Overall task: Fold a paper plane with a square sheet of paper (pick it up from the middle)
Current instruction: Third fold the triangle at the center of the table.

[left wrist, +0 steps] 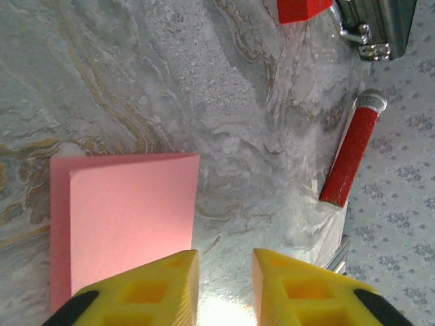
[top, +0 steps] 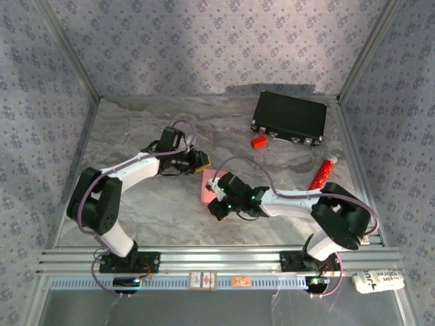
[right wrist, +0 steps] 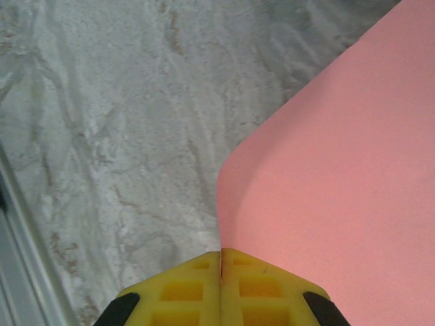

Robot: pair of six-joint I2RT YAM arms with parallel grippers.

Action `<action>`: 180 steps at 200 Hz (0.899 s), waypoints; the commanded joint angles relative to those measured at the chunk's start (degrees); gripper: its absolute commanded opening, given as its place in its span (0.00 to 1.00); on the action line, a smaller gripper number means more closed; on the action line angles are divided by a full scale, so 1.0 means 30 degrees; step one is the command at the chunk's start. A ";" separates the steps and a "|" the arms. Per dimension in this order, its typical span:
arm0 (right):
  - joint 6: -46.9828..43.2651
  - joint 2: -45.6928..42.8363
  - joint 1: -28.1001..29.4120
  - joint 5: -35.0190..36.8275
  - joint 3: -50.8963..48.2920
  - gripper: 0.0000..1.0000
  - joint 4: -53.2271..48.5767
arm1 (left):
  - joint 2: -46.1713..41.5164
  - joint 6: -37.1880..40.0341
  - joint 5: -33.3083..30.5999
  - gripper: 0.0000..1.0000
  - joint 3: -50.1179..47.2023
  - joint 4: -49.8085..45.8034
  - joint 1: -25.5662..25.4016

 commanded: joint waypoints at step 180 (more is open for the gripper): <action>0.1668 0.1931 -0.2066 -0.2857 0.0074 0.03 0.1442 | 0.6389 0.4110 0.0030 0.11 0.2236 -0.3167 -0.1306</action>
